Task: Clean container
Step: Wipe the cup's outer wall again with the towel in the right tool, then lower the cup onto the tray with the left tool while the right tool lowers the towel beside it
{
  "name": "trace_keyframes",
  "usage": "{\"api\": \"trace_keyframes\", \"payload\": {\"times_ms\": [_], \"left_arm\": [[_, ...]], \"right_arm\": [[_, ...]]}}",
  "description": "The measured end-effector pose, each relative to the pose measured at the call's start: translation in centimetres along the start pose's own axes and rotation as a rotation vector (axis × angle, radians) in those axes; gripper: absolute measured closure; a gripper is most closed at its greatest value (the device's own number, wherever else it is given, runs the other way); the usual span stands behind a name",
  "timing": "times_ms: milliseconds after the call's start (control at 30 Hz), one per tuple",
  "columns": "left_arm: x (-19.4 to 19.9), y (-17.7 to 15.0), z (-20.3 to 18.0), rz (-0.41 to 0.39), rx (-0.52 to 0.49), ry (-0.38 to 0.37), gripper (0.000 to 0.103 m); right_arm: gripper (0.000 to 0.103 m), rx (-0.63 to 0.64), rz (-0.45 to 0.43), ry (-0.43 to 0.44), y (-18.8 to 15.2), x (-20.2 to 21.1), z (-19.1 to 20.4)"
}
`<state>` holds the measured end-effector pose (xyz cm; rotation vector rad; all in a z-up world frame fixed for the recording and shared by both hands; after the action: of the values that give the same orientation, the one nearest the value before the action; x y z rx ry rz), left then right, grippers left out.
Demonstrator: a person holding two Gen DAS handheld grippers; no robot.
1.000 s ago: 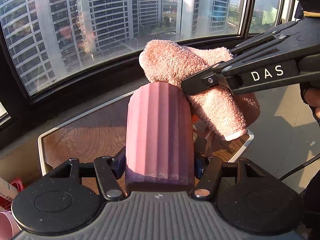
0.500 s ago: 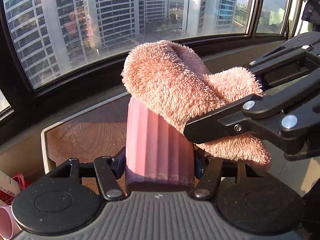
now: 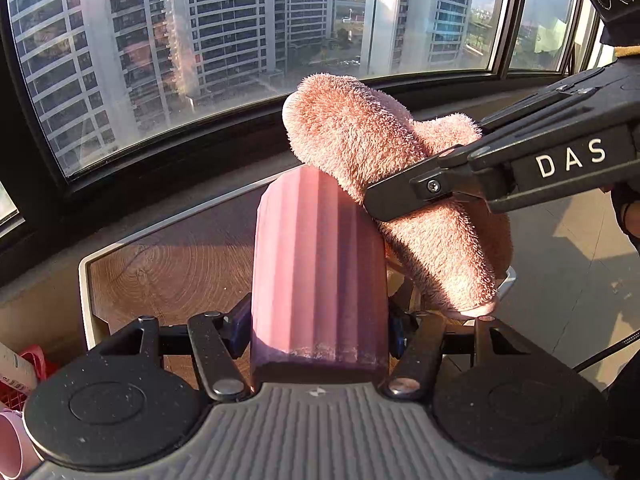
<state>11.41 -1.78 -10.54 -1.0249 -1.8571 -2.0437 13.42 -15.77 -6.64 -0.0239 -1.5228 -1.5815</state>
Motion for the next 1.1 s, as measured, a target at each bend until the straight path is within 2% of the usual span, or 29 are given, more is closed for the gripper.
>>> {"api": "trace_keyframes", "payload": {"times_ms": [200,400,633,767,867,1067,1100], "left_arm": [[-1.5,-0.2,1.4,0.044,0.046,0.050,0.041],[-2.8,-0.2,2.5,0.052,0.054,0.092,0.041],[-4.4,-0.9,3.1,0.073,0.072,0.120,0.041],[-5.9,-1.3,3.6,0.089,0.092,0.163,0.041],[-6.2,-1.6,3.3,0.109,0.089,0.162,0.041],[-6.1,-2.0,2.9,0.143,0.096,0.161,0.041],[-6.1,-2.0,2.8,0.150,0.093,0.161,0.041]], "right_arm": [[0.086,-0.009,0.020,-0.109,-0.5,-1.6,-2.4],[0.086,0.027,0.061,-0.159,-1.8,-3.4,-3.6],[0.085,0.080,0.108,-0.173,-3.3,-4.8,-3.6],[0.084,0.098,0.113,-0.181,-3.5,-5.4,-3.8],[0.083,0.097,0.109,-0.190,-3.5,-5.8,-4.0],[0.075,0.120,0.120,-0.170,-3.3,-5.6,-3.3],[0.071,0.124,0.121,-0.172,-3.2,-5.6,-3.2]]}}
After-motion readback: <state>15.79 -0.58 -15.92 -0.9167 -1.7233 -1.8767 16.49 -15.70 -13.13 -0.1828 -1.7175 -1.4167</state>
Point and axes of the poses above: each gripper's, at about its wrist camera, not at the fingertips, and x roughly against the way its jaws point, z to its left, y to its top, the point moved 6 cm from there along -x, roughly the way its jaws point, and after that the axes turned 12 degrees about -z, right-handed, at the moved point
